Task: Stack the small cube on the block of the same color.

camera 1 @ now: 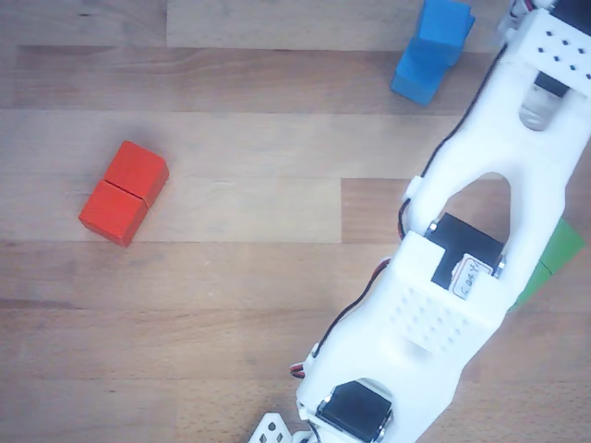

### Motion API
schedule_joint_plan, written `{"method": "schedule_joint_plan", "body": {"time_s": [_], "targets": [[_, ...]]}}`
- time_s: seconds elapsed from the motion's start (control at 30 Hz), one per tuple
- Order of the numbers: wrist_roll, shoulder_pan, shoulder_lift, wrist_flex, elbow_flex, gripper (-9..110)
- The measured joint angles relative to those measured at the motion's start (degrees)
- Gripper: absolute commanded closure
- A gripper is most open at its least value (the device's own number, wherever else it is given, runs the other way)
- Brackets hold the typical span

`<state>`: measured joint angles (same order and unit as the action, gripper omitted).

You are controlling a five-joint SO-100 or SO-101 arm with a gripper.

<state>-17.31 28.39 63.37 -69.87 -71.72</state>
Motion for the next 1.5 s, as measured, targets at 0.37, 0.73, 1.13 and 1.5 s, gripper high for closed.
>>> {"method": "schedule_joint_plan", "body": {"time_s": [0.37,0.73,1.13,1.5], "targets": [[0.09,1.05,7.82,-2.37,-9.14,99],[0.18,-8.88,30.5,-2.55,-32.34,99],[0.26,-24.26,58.01,6.33,-53.96,99],[0.62,-25.58,86.75,20.48,-84.81,99]]}}
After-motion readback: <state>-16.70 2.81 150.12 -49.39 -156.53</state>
